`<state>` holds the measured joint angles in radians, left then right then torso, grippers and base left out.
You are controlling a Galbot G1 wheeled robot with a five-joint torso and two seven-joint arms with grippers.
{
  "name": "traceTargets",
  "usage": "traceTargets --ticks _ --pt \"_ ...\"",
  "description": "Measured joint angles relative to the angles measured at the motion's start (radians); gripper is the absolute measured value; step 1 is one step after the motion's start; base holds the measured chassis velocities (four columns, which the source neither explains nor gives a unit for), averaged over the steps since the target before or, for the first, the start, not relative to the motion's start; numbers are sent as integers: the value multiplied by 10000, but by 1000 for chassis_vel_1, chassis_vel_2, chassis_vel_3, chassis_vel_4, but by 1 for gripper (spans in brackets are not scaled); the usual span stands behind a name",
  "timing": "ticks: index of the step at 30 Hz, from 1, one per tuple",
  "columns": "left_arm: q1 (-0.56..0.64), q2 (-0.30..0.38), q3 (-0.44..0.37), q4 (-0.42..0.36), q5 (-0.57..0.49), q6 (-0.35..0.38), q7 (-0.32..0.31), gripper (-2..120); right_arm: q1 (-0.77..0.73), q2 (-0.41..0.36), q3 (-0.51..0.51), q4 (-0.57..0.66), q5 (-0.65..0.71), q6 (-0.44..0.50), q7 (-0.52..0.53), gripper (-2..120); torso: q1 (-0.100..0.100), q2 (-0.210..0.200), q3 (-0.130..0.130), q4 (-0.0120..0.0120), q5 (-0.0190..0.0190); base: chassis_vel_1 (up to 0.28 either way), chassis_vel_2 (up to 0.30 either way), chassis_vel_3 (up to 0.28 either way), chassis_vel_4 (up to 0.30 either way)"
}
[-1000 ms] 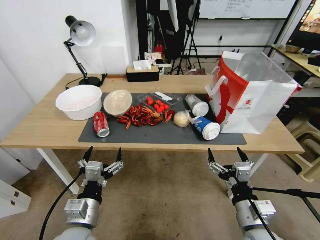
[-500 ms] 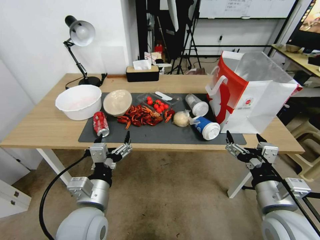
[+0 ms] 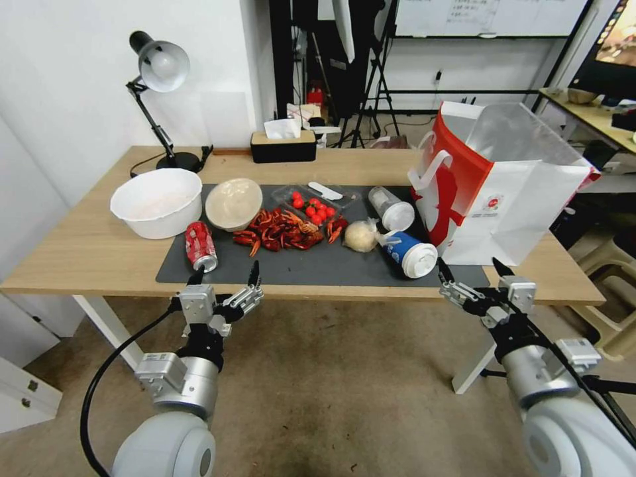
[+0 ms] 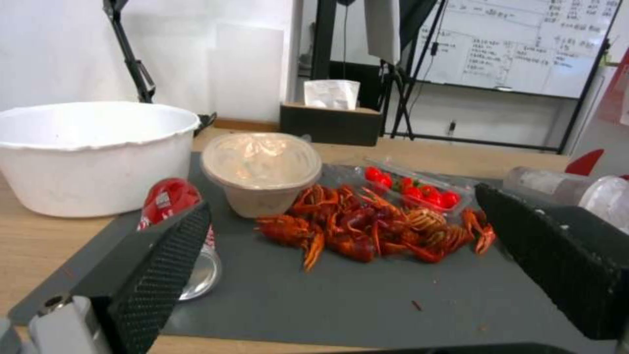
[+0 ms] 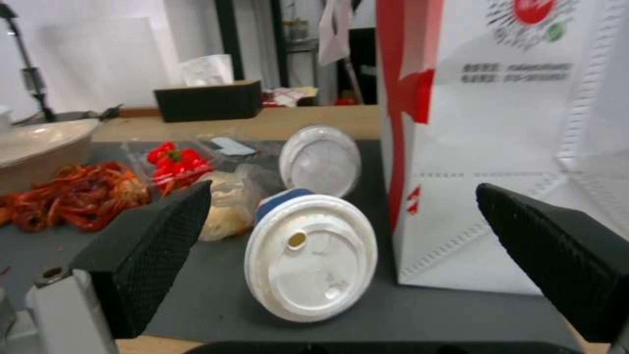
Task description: Pick up the trash from the table and place it into the takeout bag.
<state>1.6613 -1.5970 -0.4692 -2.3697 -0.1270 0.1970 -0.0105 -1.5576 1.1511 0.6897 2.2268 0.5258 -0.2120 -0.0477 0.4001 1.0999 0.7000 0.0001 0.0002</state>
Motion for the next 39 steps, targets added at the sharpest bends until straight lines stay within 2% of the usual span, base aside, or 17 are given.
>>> traceTargets --ticks 6,12,39 --pt "-14 -108 -9 -9 147 -48 17 100 859 -897 -109 -1092 727 -97 -572 100 0 0 0 0 0 0 0 0 0" --pt "-6 -120 -29 -10 224 -103 23 100 1433 -1292 -479 -1566 1215 -133 -993 100 -1 0 0 -1 -2 0 0 0 0" --pt "38 -112 -129 -17 312 -276 14 100 2893 -1460 -1896 -3102 1145 -312 -841 100 -1 0 0 -1 -1 0 0 0 0"
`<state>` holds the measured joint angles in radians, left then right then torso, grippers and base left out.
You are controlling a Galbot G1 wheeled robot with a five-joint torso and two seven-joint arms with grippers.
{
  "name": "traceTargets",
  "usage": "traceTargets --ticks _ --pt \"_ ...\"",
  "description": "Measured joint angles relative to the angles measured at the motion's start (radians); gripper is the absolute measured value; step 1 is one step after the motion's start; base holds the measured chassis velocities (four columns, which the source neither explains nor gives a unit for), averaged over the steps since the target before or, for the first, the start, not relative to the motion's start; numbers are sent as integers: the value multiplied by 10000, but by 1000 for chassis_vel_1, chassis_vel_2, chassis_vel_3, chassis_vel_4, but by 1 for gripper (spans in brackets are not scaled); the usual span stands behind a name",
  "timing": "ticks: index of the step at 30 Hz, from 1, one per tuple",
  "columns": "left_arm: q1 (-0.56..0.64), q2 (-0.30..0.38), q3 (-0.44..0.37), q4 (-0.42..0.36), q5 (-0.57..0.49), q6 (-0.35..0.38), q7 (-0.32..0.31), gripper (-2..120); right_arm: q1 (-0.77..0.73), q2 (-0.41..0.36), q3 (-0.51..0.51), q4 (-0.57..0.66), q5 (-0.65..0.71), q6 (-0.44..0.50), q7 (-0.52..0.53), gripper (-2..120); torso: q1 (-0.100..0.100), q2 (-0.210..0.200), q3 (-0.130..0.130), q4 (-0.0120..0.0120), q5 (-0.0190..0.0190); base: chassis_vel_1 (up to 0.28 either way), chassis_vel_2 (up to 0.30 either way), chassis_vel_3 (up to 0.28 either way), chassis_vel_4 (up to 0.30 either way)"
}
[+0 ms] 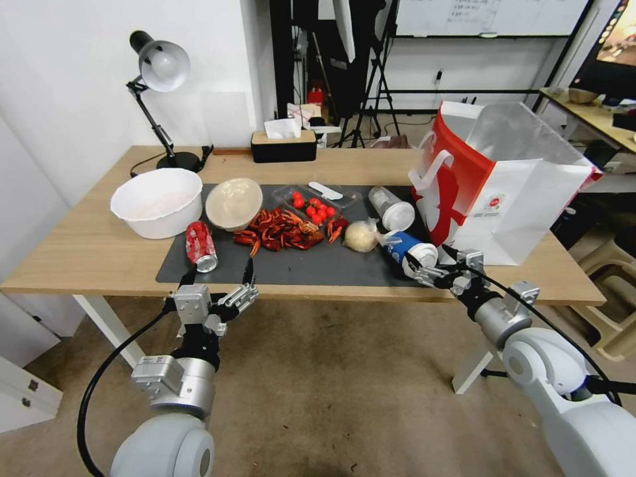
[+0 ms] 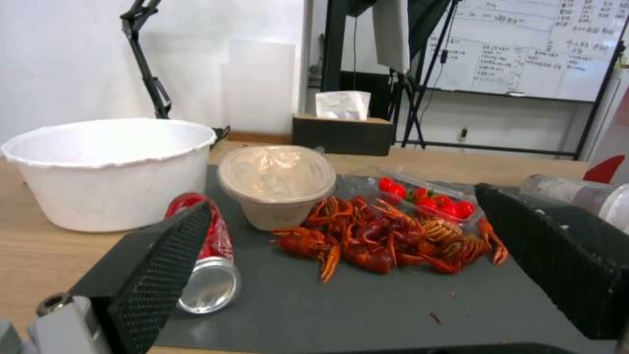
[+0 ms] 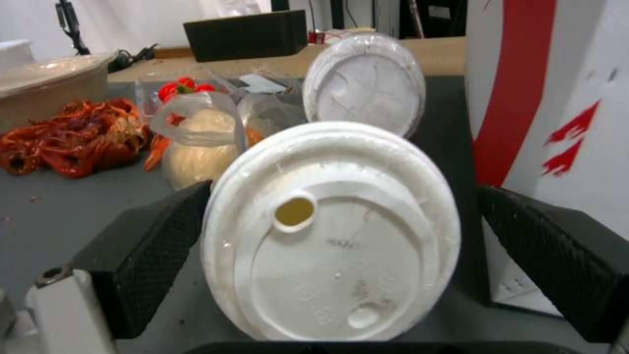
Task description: Pick up the trash from the table and place it into the takeout bag.
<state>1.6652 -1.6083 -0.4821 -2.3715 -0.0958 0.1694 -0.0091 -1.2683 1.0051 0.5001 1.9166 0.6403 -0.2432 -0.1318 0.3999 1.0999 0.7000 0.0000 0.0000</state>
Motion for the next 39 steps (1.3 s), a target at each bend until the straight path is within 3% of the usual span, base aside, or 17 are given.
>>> traceTargets --ticks 16,31,35,39 --pt "-4 1 -3 29 67 -46 -16 100 -139 115 -17 35 -9 54 -5 61 0 1 -1 1 0 0 0 0 0" --pt "30 2 9 159 107 -267 -41 100 -1110 22 808 2327 606 577 -502 61 -1 1 -1 -1 0 0 0 0 0" --pt "71 2 12 151 132 -289 -44 100 -764 -165 881 2880 1196 1024 -568 61 0 1 -1 0 -1 0 0 0 0" --pt "113 2 6 116 141 -304 -45 100 151 -557 1125 3208 1944 1184 37 61 0 1 0 0 0 0 0 0 0"
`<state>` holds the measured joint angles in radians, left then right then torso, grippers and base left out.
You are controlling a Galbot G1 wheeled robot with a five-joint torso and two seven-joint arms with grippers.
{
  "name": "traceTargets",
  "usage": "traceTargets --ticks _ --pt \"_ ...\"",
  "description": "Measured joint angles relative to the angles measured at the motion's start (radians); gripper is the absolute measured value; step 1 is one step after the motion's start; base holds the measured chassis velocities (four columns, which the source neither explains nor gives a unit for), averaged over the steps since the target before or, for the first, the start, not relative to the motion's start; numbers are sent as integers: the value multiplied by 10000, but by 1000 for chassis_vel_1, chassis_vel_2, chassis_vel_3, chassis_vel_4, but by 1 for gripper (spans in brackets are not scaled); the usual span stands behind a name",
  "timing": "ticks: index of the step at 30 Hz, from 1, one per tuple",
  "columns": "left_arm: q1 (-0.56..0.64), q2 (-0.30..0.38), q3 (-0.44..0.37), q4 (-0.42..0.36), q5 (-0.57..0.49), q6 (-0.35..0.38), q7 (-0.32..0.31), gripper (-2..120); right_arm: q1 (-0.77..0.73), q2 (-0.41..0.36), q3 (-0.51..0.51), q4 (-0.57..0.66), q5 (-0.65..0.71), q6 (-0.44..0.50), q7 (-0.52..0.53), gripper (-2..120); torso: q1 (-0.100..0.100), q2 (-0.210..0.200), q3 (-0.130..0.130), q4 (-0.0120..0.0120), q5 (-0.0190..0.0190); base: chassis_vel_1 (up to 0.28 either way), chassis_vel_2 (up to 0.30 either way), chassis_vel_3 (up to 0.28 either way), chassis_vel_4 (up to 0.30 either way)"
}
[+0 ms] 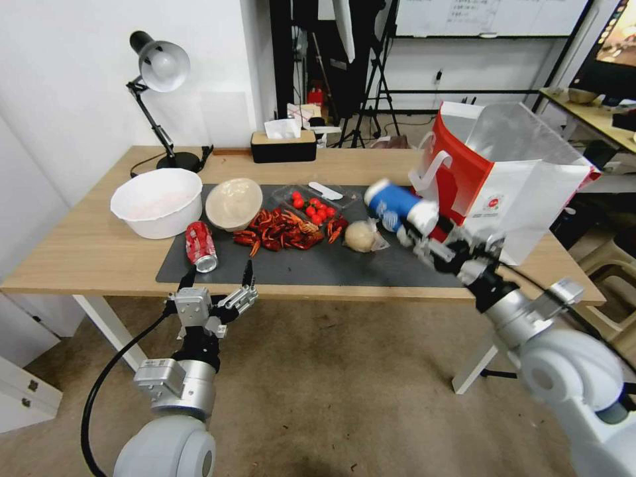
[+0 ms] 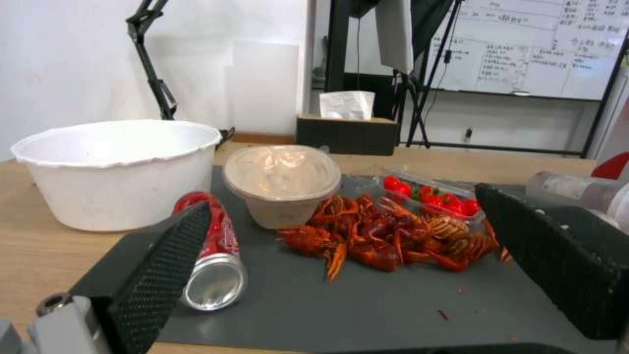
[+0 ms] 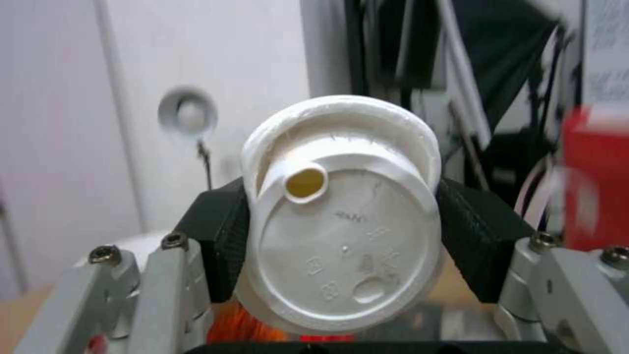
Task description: Pick up the trash from the table and place it into the takeout bag.
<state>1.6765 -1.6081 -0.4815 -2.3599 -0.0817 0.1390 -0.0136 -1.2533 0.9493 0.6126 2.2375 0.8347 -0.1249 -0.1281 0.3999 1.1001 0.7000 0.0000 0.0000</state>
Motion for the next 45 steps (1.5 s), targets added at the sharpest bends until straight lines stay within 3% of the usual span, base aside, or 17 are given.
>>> traceTargets --ticks 6,7,11,18,21,24,32,40,45 --pt "84 0 74 -14 145 -78 6 100 2310 -1294 185 -932 1140 -72 2279 61 2 -1 1 1 0 0 0 0 0" --pt "84 0 74 -14 145 -78 6 100 2310 -1294 185 -932 1140 -72 2279 61 2 -1 1 1 0 0 0 0 0" --pt "139 0 131 -14 236 -168 29 100 3641 -1887 -40 -2023 1602 -846 4330 61 1 -2 1 0 1 0 0 0 0" --pt "157 0 148 -16 295 -192 57 100 4321 -1975 -311 -2870 2191 -1829 5359 61 2 -2 2 0 3 0 0 0 0" --pt "165 0 149 -19 309 -195 63 100 4286 -1916 -310 -2874 2235 -1935 5371 61 0 -1 1 -1 0 0 0 0 0" --pt "153 0 149 -19 324 -197 70 100 4184 -1845 -285 -2863 2234 -2125 5357 76 1 -2 0 0 0 0 0 0 0" --pt "81 0 145 11 324 -174 80 100 4002 -1826 -189 -2829 2159 -2248 5306 99 1 -2 0 -1 0 0 0 0 0" --pt "18 0 115 57 293 -139 88 100 4013 -1830 -165 -2885 2056 -2092 5198 100 2 -2 0 -1 0 0 0 0 0" --pt "-13 0 73 105 244 -141 92 100 3446 -1888 88 -2231 2474 -733 3728 100 1 -1 0 3 -3 0 0 0 0"
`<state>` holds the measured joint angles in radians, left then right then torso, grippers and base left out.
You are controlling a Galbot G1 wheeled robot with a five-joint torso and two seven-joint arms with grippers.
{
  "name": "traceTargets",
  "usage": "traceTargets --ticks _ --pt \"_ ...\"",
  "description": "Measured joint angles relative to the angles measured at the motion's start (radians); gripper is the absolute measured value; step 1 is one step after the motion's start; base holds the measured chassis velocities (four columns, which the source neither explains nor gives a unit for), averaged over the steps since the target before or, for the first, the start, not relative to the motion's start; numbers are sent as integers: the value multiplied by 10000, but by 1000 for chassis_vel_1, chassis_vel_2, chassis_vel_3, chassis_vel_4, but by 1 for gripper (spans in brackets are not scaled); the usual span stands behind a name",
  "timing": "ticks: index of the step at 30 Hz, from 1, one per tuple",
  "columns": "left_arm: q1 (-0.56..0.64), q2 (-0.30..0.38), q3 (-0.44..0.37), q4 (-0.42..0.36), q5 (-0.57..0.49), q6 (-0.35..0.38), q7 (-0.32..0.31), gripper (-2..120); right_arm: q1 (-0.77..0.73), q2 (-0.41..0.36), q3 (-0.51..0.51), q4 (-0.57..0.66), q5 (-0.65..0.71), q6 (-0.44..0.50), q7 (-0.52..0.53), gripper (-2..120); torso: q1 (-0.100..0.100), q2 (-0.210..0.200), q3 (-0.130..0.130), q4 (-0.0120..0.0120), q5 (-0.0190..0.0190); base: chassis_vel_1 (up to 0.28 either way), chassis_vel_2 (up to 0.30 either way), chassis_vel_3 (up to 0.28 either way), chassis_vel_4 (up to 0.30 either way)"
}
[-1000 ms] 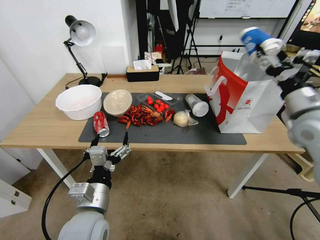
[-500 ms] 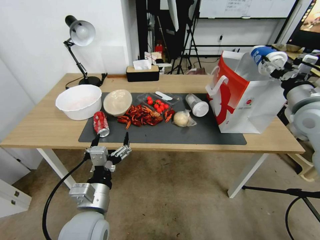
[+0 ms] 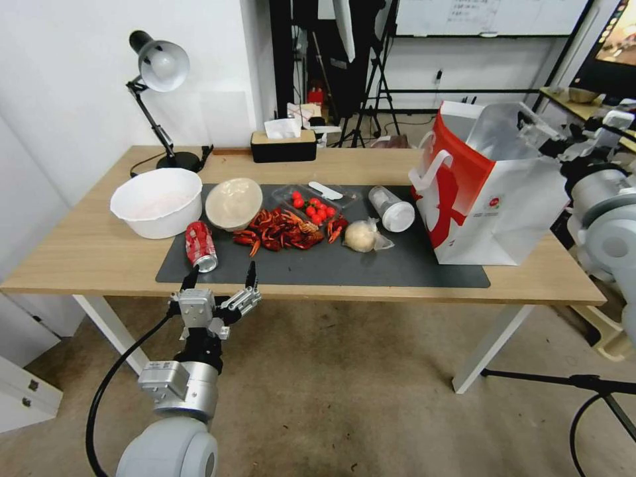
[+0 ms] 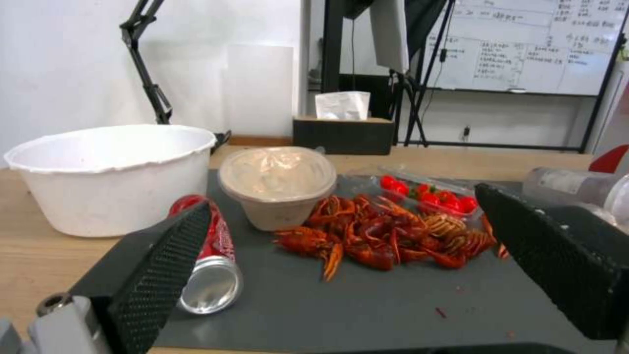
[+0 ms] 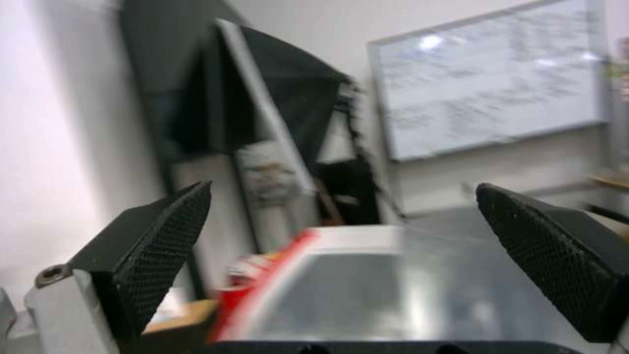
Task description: Pick up the trash from the table and place it into the takeout bag.
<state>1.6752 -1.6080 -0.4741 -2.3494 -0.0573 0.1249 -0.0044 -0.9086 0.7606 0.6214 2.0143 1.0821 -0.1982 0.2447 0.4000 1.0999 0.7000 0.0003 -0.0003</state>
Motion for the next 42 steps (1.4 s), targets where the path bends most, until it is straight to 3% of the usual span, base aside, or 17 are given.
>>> traceTargets --ticks 7,10,13,15,18,22,29,42 --pt "-47 -1 -47 86 -130 -103 20 100 -1662 253 125 1568 -773 805 -1173 100 0 1 0 -1 0 0 0 0 0" --pt "-70 0 -69 146 -191 -228 90 100 -2702 652 39 2175 -1974 1197 -1526 100 0 1 -1 0 -1 0 0 0 0" --pt "-99 0 -106 245 -279 -369 155 100 -4396 1412 -96 2701 -4093 2064 -1806 100 -1 1 -1 -5 2 0 0 0 0" --pt "-107 0 -119 280 -300 -419 170 100 -4763 1599 -119 2773 -4494 2270 -1819 100 -1 2 -2 -4 3 0 0 0 0" --pt "-172 1 -141 430 -363 -523 199 100 -6432 2552 -292 2977 -6297 3282 -1721 100 -1 2 -2 -6 3 0 0 0 0" --pt "-237 11 -146 563 -376 -559 223 100 -7673 3154 -443 2824 -7254 3975 -1322 100 -1 2 -2 -6 1 0 0 0 0" --pt "-296 48 -139 646 -377 -578 243 100 -8373 3534 -679 2015 -7557 4290 -617 100 -1 2 -1 -3 4 0 0 0 0" --pt "-301 50 -137 678 -386 -609 254 100 -8469 3738 -905 1292 -7462 4557 -667 100 -1 0 0 -4 2 0 0 0 0"
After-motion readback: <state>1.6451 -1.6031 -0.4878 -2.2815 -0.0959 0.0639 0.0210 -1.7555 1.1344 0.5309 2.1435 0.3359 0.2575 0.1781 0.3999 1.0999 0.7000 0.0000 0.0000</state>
